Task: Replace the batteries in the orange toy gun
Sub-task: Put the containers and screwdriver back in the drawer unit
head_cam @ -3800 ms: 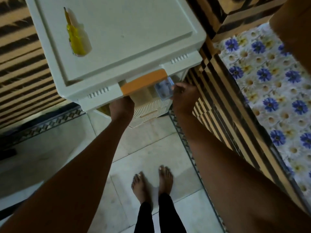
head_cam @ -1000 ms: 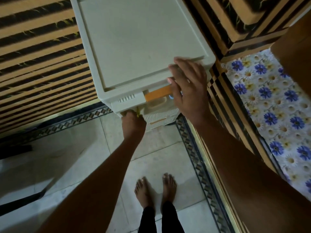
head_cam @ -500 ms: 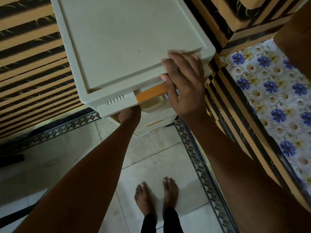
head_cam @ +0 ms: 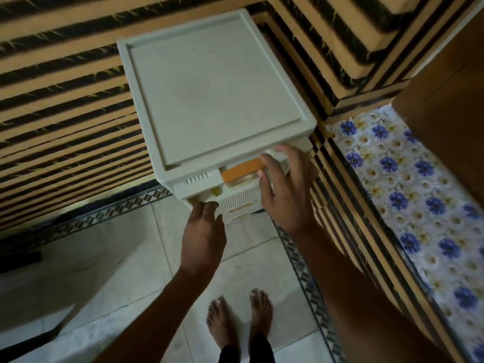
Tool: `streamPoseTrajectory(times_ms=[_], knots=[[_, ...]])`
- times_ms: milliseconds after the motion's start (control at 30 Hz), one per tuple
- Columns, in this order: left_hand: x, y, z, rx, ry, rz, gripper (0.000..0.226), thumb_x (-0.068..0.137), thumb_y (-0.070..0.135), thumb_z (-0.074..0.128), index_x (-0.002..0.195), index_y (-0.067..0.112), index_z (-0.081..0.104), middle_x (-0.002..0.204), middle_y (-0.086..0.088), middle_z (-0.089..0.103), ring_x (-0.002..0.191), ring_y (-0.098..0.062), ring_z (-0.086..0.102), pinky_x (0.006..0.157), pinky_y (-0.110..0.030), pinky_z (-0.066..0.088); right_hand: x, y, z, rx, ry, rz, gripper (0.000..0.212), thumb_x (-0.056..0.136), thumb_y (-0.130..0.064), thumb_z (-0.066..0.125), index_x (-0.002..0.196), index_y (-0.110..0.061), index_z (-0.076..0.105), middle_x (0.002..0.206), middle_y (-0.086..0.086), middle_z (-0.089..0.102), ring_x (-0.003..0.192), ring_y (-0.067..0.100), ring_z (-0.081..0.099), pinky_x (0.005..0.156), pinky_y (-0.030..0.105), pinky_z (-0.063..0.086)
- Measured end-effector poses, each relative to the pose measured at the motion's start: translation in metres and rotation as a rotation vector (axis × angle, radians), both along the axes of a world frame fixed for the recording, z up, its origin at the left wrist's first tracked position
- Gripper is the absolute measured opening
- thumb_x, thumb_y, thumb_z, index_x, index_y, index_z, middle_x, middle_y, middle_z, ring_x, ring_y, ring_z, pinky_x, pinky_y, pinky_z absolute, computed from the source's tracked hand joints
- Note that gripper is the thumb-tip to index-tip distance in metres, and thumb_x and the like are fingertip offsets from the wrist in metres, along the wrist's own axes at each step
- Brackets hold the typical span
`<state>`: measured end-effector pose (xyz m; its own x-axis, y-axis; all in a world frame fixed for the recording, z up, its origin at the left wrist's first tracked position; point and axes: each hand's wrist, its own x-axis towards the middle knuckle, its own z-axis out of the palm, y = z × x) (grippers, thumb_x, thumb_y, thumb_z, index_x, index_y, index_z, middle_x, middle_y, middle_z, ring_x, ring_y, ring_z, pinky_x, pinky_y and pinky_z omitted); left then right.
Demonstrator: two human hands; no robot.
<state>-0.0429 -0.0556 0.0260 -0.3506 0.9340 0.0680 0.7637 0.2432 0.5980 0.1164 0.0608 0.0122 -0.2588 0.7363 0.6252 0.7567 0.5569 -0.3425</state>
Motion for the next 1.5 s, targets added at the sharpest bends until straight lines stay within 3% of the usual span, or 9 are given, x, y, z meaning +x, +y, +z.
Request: streamPoseTrajectory(times_ms=[167,267,400,567,733,867,1100,1300,1500], knots=[[-0.017,-0.004,0.021,0.290,0.140,-0.139,0.013,0.090,-0.007,0.072,0.102,-0.004,0.070,0.103,-0.019,0.067,0.089,-0.031,0.066,0.071,-0.038,0.059,-0.003,-0.019,0.008,-0.057,-0.201,0.160,0.043,0.086,-0.005,0.058,0.127,-0.010,0.069,0.143,0.012,0.059,0.137,0.027,0.054,0.101,0.054,0.042],[-0.038,0.014,0.033,0.349,0.250,-0.205,0.022,0.093,0.000,0.069,0.114,-0.006,0.070,0.119,-0.022,0.067,0.107,-0.036,0.063,0.089,-0.044,0.055,-0.009,-0.017,0.015,-0.161,-0.321,0.171,0.050,0.081,-0.011,0.058,0.131,-0.014,0.064,0.146,0.007,0.054,0.139,0.023,0.051,0.103,0.049,0.041],[-0.075,0.043,0.033,0.236,0.330,-0.258,0.034,0.098,0.010,0.064,0.131,0.003,0.068,0.140,-0.017,0.062,0.127,-0.035,0.057,0.105,-0.052,0.049,-0.017,-0.011,0.026,-0.235,-0.337,0.138,0.038,0.088,-0.021,0.062,0.126,-0.018,0.064,0.138,0.003,0.055,0.132,0.023,0.051,0.097,0.048,0.041],[-0.086,0.044,0.035,0.262,0.237,-0.258,0.037,0.094,0.007,0.072,0.131,0.007,0.071,0.141,-0.015,0.063,0.123,-0.037,0.060,0.102,-0.051,0.053,-0.018,-0.010,0.037,-0.254,-0.294,0.149,0.020,0.096,-0.033,0.052,0.102,-0.019,0.065,0.115,0.000,0.058,0.111,0.025,0.056,0.088,0.048,0.041],[-0.084,0.043,0.040,0.250,0.229,-0.245,0.036,0.096,0.010,0.071,0.132,0.008,0.070,0.141,-0.016,0.063,0.123,-0.039,0.060,0.102,-0.053,0.054,0.009,-0.039,0.025,-0.125,-0.314,0.122,0.018,0.096,-0.031,0.062,0.085,-0.017,0.063,0.089,0.003,0.057,0.086,0.025,0.055,0.076,0.042,0.035],[-0.085,0.043,0.043,0.240,0.214,-0.259,0.037,0.097,0.014,0.069,0.134,0.010,0.069,0.141,-0.015,0.063,0.123,-0.037,0.060,0.101,-0.052,0.054,0.036,-0.078,0.018,-0.212,-0.323,0.063,0.019,0.096,-0.031,0.049,0.087,-0.020,0.061,0.093,0.002,0.057,0.089,0.023,0.051,0.079,0.041,0.031],[-0.092,0.043,0.045,0.253,0.231,-0.289,0.037,0.100,0.025,0.061,0.132,0.010,0.070,0.137,-0.014,0.066,0.115,-0.036,0.064,0.096,-0.047,0.056,0.050,-0.093,0.004,-0.259,-0.382,0.059,0.009,0.086,-0.031,0.060,0.087,-0.023,0.055,0.093,0.001,0.057,0.088,0.022,0.049,0.077,0.039,0.031],[-0.094,0.044,0.043,0.266,0.208,-0.298,0.036,0.099,0.023,0.064,0.132,0.010,0.070,0.138,-0.014,0.065,0.116,-0.037,0.064,0.097,-0.048,0.055,0.039,-0.079,0.016,0.055,-0.210,0.113,0.043,0.092,-0.013,0.072,0.055,-0.014,0.050,0.055,0.003,0.046,0.055,0.025,0.049,0.060,0.041,0.041],[-0.093,0.044,0.038,0.290,0.191,-0.288,0.035,0.100,0.024,0.063,0.130,0.010,0.071,0.138,-0.012,0.066,0.110,-0.037,0.064,0.088,-0.047,0.057,0.034,-0.095,0.002,0.018,-0.343,0.095,0.036,0.091,-0.009,0.074,0.061,-0.014,0.056,0.059,0.005,0.050,0.059,0.025,0.054,0.058,0.038,0.039]])
